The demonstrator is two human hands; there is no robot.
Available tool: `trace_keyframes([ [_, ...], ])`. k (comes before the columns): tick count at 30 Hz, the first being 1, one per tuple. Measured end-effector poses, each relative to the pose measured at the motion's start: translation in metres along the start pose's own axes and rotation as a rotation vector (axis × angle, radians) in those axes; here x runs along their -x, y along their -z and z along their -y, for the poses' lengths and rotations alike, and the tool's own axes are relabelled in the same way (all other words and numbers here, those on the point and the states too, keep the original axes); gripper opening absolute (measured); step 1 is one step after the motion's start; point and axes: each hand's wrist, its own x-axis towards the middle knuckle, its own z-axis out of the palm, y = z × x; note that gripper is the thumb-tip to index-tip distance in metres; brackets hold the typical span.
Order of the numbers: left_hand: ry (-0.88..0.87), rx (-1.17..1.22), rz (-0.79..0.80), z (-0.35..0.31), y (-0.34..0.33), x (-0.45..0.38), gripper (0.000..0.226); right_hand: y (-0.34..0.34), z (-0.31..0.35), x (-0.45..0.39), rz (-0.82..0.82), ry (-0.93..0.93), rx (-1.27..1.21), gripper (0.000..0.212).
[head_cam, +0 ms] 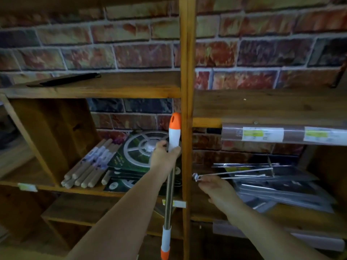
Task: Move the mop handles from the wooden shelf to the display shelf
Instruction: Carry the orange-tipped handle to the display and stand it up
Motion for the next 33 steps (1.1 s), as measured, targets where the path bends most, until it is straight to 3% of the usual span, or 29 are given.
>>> trace_keyframes([
  [4,-0.066,0.052,0.035,-0.021,-0.003,-0.014,0.055,0.001,-0.002,0.004,-0.016,0.015,0.041,0.032],
  [12,-0.189,-0.083,0.160,-0.018,0.037,0.011,0.048,-0.023,0.023,0.013,-0.041,0.084,0.075,0.037],
  [15,-0.250,-0.141,0.199,-0.012,0.060,0.030,0.037,-0.033,0.030,0.023,-0.036,0.085,0.069,0.042],
  [17,-0.271,-0.178,0.235,-0.007,0.078,0.040,0.018,-0.045,0.031,0.032,-0.017,0.084,0.072,0.048],
  [20,-0.298,-0.180,0.327,-0.001,0.100,0.054,0.036,-0.071,0.032,0.048,0.015,0.072,0.073,0.056],
  [23,-0.298,-0.150,0.418,0.005,0.114,0.064,0.036,-0.098,0.028,0.063,0.039,0.088,0.050,0.061],
  [26,-0.291,-0.105,0.469,0.013,0.119,0.072,0.031,-0.121,0.025,0.078,0.050,0.099,0.058,0.052],
  [30,-0.295,-0.069,0.469,0.018,0.127,0.094,0.032,-0.142,0.018,0.093,0.063,0.121,-0.015,0.022],
  [33,-0.302,-0.076,0.465,0.023,0.136,0.111,0.033,-0.147,0.022,0.106,0.102,0.137,0.083,0.010],
])
